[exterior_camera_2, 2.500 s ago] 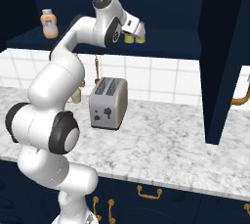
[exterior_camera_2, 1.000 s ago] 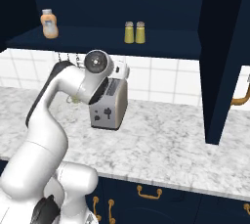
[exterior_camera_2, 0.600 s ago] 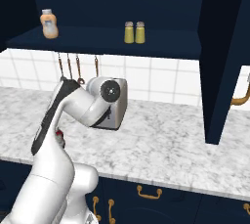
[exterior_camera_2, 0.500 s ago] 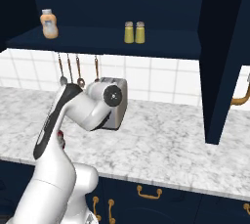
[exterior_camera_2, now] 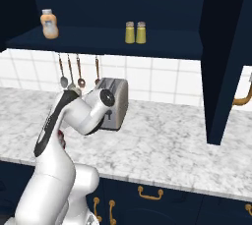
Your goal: Put the shaker and condiment bottle from the counter next to their counterparts in the cabinet.
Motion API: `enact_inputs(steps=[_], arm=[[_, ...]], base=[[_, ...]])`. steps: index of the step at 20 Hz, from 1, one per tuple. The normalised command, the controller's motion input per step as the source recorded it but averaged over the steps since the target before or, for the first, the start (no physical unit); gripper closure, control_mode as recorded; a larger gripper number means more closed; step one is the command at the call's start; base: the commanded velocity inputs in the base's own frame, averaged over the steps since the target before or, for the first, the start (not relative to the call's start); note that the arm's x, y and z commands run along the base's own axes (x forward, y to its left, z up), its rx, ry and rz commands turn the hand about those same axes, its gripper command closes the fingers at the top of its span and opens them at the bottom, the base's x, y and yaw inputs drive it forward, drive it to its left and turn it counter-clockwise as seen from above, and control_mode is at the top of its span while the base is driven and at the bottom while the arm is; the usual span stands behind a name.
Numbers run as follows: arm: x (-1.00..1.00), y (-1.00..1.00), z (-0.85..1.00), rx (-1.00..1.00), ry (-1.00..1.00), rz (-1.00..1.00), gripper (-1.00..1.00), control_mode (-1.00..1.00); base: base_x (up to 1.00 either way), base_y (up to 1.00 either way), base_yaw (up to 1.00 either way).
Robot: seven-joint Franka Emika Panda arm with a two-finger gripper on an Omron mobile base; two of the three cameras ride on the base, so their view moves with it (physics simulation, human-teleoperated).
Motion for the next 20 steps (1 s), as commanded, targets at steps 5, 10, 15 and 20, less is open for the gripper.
enact_inputs(steps=[5, 10, 15, 20], arm=[[0.00, 0.35, -0.19, -0.24, -0.09, 0.49, -1.00, -1.00], [0.00, 0.20, -0.07, -0.13, 0.00, 0.43, -1.00, -1.00], [0.00, 0.32, -0.17, -0.12, 0.00, 0.32, -1.00, -1.00], [0.00, 0.45, -0.28, -0.13, 0.00, 0.24, -1.00, -1.00]], base=[[0.00, 0.00, 0.00], [0.00, 0.00, 0.00], [0.00, 0.00, 0.00], [0.00, 0.00, 0.00]])
